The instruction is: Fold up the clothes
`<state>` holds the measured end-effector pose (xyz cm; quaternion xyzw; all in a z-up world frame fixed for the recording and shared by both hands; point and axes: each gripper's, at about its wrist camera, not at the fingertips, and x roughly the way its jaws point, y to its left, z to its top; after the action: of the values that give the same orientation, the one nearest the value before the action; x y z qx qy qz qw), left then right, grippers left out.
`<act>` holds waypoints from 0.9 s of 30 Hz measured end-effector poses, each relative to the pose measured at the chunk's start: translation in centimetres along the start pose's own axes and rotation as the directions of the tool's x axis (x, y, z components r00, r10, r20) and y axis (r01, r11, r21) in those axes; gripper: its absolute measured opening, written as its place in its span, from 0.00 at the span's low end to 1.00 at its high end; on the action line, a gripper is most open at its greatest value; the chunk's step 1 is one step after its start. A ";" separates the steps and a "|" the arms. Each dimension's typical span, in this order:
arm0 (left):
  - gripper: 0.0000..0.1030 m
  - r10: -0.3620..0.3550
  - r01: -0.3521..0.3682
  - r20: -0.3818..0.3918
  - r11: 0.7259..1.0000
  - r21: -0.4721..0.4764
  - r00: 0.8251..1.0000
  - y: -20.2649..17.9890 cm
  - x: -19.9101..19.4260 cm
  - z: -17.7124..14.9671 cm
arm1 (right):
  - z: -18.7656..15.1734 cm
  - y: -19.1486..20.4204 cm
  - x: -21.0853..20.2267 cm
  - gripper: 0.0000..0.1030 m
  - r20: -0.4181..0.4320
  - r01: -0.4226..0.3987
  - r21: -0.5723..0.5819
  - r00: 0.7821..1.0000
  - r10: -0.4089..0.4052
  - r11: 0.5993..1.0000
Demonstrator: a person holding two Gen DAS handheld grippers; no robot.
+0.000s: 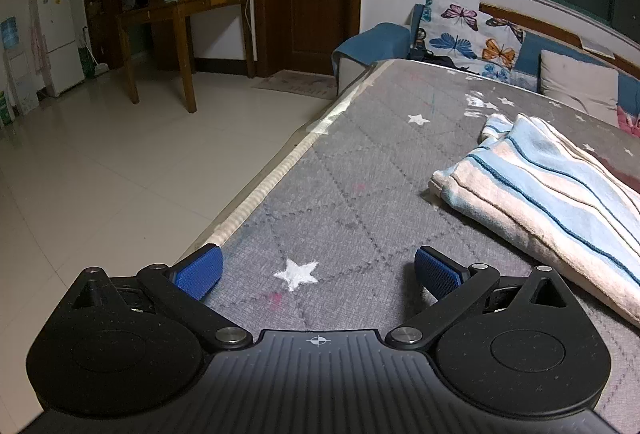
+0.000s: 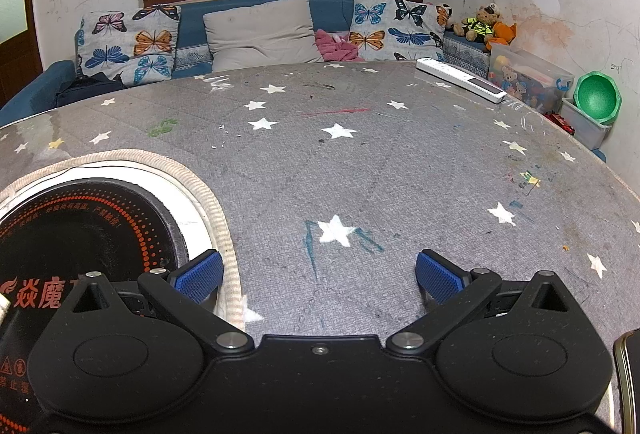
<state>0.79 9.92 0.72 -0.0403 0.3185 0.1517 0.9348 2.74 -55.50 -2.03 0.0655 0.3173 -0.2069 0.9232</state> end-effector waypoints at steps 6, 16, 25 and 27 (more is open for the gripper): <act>1.00 -0.003 0.003 -0.002 1.000 -0.004 1.000 -0.3 0.4 -0.1 | 0.0 0.0 0.0 1.00 0.000 0.000 0.000 1.000 0.000 1.000; 1.00 -0.021 0.022 0.007 1.000 -0.016 1.000 0.3 0.6 -0.1 | 0.0 0.0 0.0 1.00 0.000 0.000 0.000 1.000 0.000 1.000; 1.00 -0.034 0.034 0.007 0.999 0.004 0.999 1.0 -0.7 -0.9 | 0.0 0.0 0.0 1.00 0.000 0.000 0.000 1.000 0.000 1.000; 1.00 -0.029 0.028 0.011 1.000 0.004 1.000 1.4 -1.1 -0.8 | 0.0 0.0 0.0 1.00 0.000 0.000 0.000 1.000 0.000 1.000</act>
<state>-0.92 10.83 0.79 -0.0422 0.3129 0.1380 0.9388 2.78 -55.48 -2.01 0.0656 0.3173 -0.2069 0.9231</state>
